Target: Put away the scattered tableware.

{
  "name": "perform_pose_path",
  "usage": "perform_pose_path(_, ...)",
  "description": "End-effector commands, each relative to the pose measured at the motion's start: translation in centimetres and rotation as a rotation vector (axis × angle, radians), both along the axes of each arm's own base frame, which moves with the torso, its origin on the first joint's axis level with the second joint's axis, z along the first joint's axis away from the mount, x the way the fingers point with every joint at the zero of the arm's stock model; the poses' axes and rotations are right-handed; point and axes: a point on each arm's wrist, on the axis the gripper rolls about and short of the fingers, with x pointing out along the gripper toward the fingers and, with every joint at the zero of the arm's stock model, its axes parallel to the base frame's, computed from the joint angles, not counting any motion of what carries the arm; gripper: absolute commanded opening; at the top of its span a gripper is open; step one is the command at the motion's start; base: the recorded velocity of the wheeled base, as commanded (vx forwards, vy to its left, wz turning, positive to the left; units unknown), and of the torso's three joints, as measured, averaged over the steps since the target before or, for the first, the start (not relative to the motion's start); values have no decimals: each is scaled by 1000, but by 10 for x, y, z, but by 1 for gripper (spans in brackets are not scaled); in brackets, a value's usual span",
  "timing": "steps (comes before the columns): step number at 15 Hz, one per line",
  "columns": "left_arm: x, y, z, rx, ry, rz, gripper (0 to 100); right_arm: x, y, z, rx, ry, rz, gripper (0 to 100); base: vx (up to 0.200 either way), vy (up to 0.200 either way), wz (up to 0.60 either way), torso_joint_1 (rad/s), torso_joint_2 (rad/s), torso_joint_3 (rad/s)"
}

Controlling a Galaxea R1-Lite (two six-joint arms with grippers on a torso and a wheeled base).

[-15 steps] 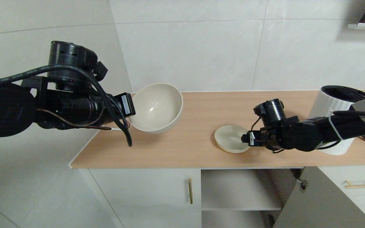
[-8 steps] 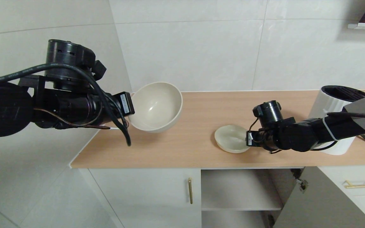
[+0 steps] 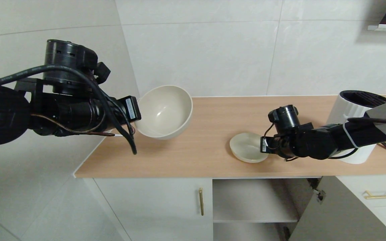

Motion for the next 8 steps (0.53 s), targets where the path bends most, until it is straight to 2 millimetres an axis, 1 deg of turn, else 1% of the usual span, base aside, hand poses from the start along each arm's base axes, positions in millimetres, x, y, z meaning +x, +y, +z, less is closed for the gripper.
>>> perform_pose_path(1,-1,1,1,-1,-3,2,0,-6,-2,16,18,-34,-2,0,0,0,0,0,0,0)
perform_pose_path(2,-2,1,2,-2,-6,2,0,-7,-3,19,22,-40,-3,0,0,0,0,0,0,0)
perform_pose_path(3,-6,2,3,0,-8,-3,0,-20,-7,42,43,-80,1,0,0,0,0,0,0,0)
perform_pose_path(4,-10,2,1,7,0,-9,0,-32,-9,59,64,-114,8,0,0,0,0,0,0,0)
perform_pose_path(6,-18,-2,-3,11,13,-30,0,-65,-8,92,118,-132,66,0,0,0,0,0,0,0)
perform_pose_path(7,-20,-2,-4,13,15,-33,0,-81,-10,102,122,-114,91,0,0,0,0,0,0,0)
perform_pose_path(8,-22,-2,-4,14,18,-36,0,-91,-11,108,132,-101,104,0,0,0,0,0,0,0)
